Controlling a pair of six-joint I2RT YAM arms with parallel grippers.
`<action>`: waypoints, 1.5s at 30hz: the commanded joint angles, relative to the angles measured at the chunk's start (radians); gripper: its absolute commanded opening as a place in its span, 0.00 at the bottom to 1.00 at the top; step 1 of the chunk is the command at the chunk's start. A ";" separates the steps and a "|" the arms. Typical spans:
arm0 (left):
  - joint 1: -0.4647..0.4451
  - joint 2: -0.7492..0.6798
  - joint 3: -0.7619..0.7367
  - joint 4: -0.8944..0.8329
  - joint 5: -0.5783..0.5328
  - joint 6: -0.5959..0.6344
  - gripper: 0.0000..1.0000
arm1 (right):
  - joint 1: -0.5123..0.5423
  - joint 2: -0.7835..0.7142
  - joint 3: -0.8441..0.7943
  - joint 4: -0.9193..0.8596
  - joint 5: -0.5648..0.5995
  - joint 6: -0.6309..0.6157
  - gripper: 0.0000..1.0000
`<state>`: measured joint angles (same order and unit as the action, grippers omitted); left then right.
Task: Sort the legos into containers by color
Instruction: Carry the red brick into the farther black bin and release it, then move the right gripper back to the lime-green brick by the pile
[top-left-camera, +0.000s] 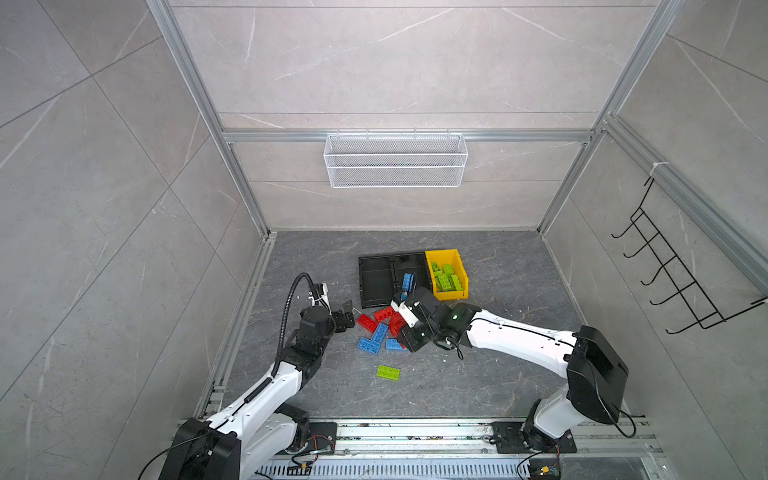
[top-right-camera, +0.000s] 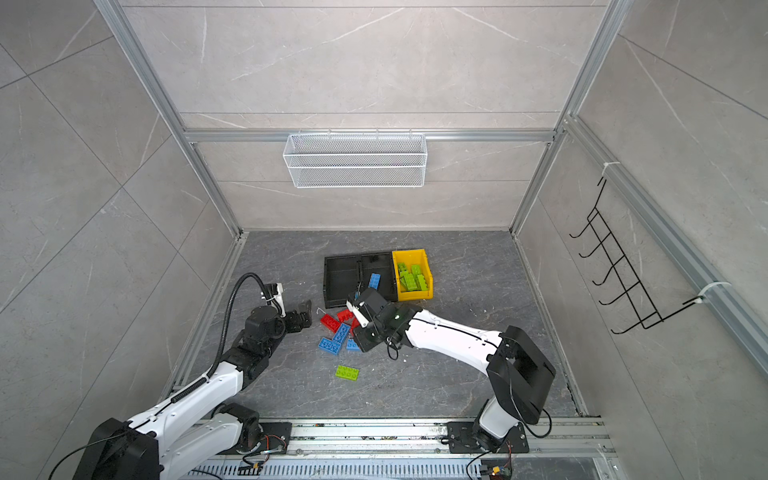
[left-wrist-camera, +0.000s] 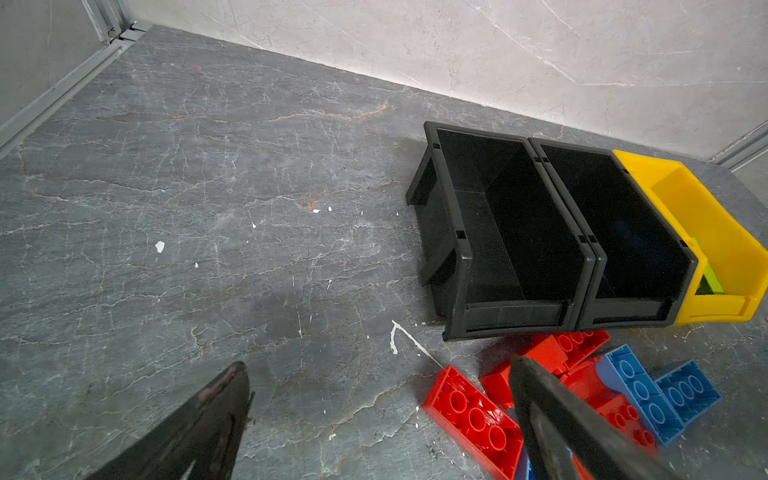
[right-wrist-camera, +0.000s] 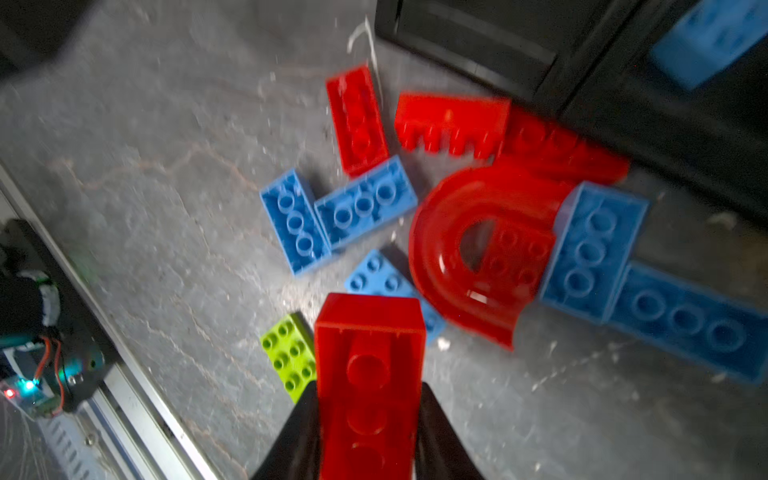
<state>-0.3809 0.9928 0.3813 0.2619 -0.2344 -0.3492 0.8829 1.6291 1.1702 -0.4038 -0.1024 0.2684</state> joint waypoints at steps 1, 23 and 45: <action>0.002 -0.023 0.012 0.025 -0.022 -0.011 1.00 | -0.051 0.083 0.094 0.088 -0.005 -0.054 0.32; 0.002 -0.033 0.013 0.017 -0.026 -0.003 1.00 | -0.189 0.605 0.734 0.019 -0.025 -0.088 0.52; 0.002 -0.019 0.013 0.028 -0.009 -0.011 1.00 | -0.100 -0.108 -0.080 0.274 -0.191 -0.221 0.64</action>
<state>-0.3809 0.9787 0.3813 0.2615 -0.2359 -0.3492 0.7479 1.5959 1.1610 -0.1772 -0.2955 0.0887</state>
